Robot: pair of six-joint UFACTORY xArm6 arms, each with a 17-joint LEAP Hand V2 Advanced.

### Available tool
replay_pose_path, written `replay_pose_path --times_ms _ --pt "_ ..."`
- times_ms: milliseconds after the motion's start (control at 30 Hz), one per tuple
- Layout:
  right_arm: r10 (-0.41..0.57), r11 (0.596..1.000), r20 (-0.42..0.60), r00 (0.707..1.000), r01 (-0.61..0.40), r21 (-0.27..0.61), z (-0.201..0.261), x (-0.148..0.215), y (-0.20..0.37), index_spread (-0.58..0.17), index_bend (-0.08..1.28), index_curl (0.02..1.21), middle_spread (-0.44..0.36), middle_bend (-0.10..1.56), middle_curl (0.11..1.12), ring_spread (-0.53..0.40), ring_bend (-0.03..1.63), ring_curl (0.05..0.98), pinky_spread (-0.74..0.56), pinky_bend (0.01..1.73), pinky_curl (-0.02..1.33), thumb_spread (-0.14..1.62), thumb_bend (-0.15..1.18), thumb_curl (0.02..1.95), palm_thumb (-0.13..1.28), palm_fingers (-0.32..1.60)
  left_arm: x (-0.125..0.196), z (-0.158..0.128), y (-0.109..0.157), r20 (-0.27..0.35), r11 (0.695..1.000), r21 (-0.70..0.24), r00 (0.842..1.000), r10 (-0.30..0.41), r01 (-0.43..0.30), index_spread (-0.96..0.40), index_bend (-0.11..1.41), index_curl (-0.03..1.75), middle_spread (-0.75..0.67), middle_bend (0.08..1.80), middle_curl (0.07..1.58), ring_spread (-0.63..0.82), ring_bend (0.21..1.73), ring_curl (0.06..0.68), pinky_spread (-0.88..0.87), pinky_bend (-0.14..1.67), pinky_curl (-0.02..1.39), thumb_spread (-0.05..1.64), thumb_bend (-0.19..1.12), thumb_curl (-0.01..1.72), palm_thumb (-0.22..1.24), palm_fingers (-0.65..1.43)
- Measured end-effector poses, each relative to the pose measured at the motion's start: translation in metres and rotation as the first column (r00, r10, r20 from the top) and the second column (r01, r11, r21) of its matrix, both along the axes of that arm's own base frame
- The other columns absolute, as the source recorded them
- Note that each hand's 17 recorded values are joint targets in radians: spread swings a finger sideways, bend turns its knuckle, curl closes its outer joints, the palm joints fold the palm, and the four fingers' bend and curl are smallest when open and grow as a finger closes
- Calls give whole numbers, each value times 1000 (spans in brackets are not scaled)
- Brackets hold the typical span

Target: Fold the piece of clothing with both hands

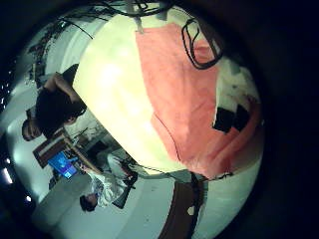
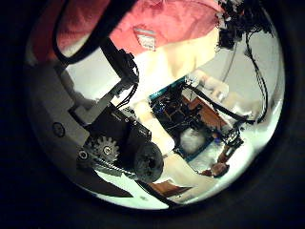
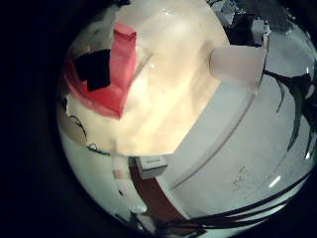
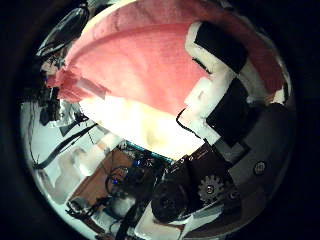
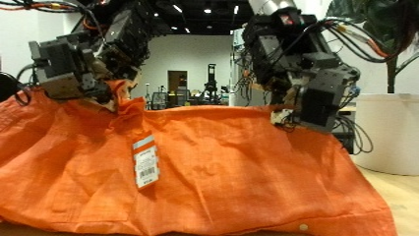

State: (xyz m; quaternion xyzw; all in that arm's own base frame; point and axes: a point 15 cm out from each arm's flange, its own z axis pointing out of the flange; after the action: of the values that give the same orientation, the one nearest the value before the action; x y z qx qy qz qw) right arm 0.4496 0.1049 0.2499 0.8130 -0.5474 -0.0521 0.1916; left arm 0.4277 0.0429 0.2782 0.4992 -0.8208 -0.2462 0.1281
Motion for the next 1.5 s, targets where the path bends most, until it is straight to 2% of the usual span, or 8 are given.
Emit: replay_pose_path --times_ms 167,300,433,467,567,767,1000,1500 --pt "-26 1000 -16 1000 26 -4 -31 34 1 -306 990 916 -217 1170 960 -245 1345 760 -271 1179 951 1443 -19 426 959 987 35 -34 16 3 1000 -11 1000 25 -25 -569 145 1412 -692 815 1199 -466 1278 523 -631 1130 602 977 -28 534 779 812" --pt "-47 999 -5 999 47 4 -56 56 -2 -318 883 894 -223 1153 966 -254 1359 767 -284 1197 968 1477 -21 369 851 887 54 -55 25 10 996 -52 997 75 -74 -512 54 1284 -661 758 1118 -471 1214 514 -619 1063 602 980 -28 525 758 442" --pt "-65 997 103 992 61 40 -64 86 3 -330 496 812 -213 1105 918 -257 1408 753 -317 1281 958 1500 -11 327 807 739 69 -65 30 63 990 -94 992 113 -107 -336 46 1084 -499 468 994 -386 1222 504 -550 1080 614 982 -28 517 745 54" --pt "-72 997 117 990 68 45 -63 90 1 -328 279 752 -211 1017 888 -265 1442 745 -349 1339 942 1507 -11 313 792 593 71 -66 30 75 987 -110 989 127 -119 -286 60 1036 -450 420 962 -357 1207 497 -529 1085 614 982 -27 516 743 20" --pt "-81 995 186 979 69 71 -55 108 0 -338 140 653 -203 862 832 -281 1443 704 -425 1313 877 1517 -6 293 779 515 79 -67 31 111 975 -150 977 180 -162 -130 152 923 -184 262 845 -88 943 411 -207 828 549 997 -28 504 722 -240" --pt "-124 986 347 930 77 146 -5 131 -14 -340 269 616 -158 682 747 -248 1211 620 -383 1022 775 1536 -4 260 754 155 106 -41 38 265 938 -266 918 295 -224 83 111 695 242 135 636 334 669 281 327 603 416 1044 -23 483 696 -225" --pt "-163 978 414 896 91 188 48 111 -47 -343 383 573 -116 638 671 -186 981 498 -62 717 634 1524 -8 238 731 148 92 0 38 311 931 -290 898 312 -223 170 117 505 430 132 460 508 563 229 526 489 339 1071 -28 458 659 -182" --pt "-97 986 273 957 55 156 41 -19 -91 -349 374 493 -63 516 536 -70 680 362 218 446 456 1435 -14 204 595 159 1 18 -5 265 942 -293 933 244 -164 183 132 311 481 159 281 592 465 198 562 383 300 1085 -22 412 596 -114"
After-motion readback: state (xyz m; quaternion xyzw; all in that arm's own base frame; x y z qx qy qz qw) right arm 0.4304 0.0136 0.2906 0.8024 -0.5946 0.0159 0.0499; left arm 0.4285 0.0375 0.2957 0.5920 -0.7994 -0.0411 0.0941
